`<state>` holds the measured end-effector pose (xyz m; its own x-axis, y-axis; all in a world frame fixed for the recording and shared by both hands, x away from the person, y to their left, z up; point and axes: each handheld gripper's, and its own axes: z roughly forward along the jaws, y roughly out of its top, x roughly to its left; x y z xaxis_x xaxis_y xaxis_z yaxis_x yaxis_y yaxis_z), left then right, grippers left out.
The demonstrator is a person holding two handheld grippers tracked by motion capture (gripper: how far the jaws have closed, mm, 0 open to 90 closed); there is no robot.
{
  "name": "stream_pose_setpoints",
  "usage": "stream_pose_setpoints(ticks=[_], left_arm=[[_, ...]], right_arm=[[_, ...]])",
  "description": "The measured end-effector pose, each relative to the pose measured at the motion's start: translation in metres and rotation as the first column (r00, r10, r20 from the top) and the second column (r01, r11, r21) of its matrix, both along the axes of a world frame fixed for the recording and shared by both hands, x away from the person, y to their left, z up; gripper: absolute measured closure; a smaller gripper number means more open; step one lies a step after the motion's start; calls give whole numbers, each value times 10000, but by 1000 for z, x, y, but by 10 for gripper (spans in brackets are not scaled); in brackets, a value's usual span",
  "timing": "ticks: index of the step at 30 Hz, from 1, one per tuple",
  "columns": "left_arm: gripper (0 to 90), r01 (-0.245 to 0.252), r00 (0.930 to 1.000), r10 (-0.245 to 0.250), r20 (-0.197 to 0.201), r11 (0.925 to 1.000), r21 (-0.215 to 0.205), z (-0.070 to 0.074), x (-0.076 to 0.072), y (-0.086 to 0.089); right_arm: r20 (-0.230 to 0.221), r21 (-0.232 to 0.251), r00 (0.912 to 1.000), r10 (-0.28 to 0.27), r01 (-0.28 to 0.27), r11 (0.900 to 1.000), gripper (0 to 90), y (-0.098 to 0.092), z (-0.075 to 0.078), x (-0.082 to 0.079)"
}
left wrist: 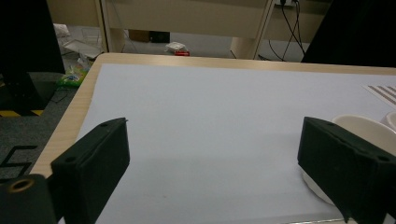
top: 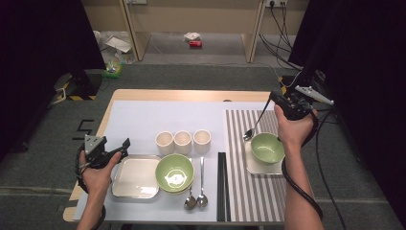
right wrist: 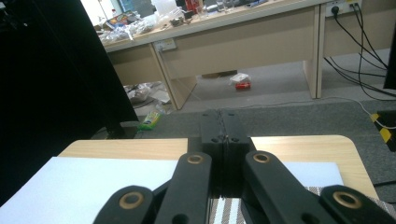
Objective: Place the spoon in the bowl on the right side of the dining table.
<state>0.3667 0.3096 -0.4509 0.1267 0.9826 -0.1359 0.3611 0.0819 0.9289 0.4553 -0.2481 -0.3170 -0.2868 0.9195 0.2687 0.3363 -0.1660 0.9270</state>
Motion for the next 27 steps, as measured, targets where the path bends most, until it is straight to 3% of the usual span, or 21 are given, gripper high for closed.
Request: stream_pose_setpoints(ticks=[27], left_arm=[[81, -37, 10000, 37, 27, 10000, -19, 1, -1, 1]], right_arm=[[70, 39, 9995, -311, 311, 9995, 900, -14, 2, -2]])
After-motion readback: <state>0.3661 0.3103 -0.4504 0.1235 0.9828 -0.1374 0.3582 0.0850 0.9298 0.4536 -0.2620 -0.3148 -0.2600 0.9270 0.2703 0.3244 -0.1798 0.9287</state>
